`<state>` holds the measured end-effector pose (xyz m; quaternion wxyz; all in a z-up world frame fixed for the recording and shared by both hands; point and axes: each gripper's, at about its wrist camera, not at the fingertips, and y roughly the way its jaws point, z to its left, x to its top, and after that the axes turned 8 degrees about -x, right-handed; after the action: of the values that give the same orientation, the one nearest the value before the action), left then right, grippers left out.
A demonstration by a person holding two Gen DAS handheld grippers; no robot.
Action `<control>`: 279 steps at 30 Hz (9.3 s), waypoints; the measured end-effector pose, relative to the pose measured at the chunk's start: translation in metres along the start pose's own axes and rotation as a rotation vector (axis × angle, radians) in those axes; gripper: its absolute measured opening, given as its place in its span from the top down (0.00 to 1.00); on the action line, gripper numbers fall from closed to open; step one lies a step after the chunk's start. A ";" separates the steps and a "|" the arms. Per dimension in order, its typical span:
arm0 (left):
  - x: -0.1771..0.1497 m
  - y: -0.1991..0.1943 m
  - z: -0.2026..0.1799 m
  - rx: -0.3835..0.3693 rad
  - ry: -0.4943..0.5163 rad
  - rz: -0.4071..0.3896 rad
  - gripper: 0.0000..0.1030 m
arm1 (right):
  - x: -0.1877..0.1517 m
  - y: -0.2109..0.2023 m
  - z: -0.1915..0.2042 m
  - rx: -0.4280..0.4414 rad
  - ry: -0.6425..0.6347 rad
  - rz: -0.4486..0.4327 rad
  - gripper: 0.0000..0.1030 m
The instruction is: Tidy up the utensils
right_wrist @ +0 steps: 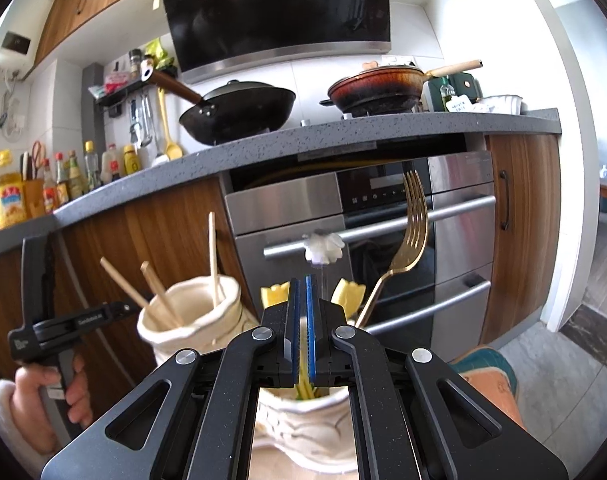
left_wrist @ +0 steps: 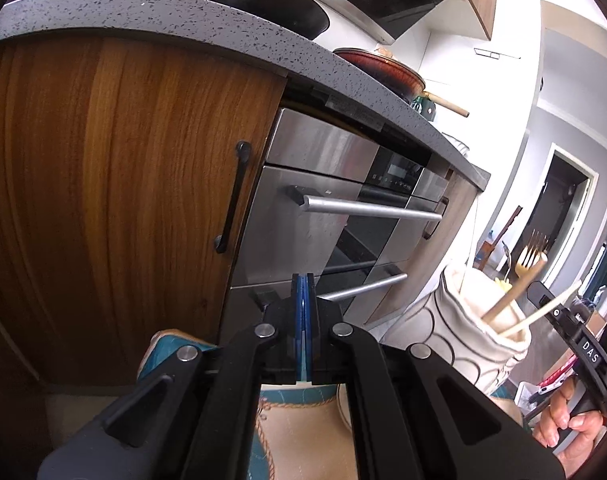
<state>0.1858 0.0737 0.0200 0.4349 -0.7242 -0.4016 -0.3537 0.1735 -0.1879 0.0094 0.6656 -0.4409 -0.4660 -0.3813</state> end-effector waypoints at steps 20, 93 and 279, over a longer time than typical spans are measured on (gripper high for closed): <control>-0.048 -0.038 -0.019 0.053 0.023 0.110 0.55 | -0.034 -0.054 0.002 0.025 -0.008 0.096 0.32; -0.159 -0.062 -0.105 0.122 0.242 0.601 0.54 | -0.070 -0.067 0.033 0.245 -0.168 0.441 0.94; -0.100 -0.089 -0.103 0.135 0.362 -0.084 0.05 | -0.059 -0.094 0.010 -0.139 -0.174 0.016 0.09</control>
<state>0.0473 -0.0219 0.0025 0.5325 -0.6006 -0.3692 -0.4684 0.0681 -0.2027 -0.0231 0.5935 -0.5212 -0.4907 -0.3677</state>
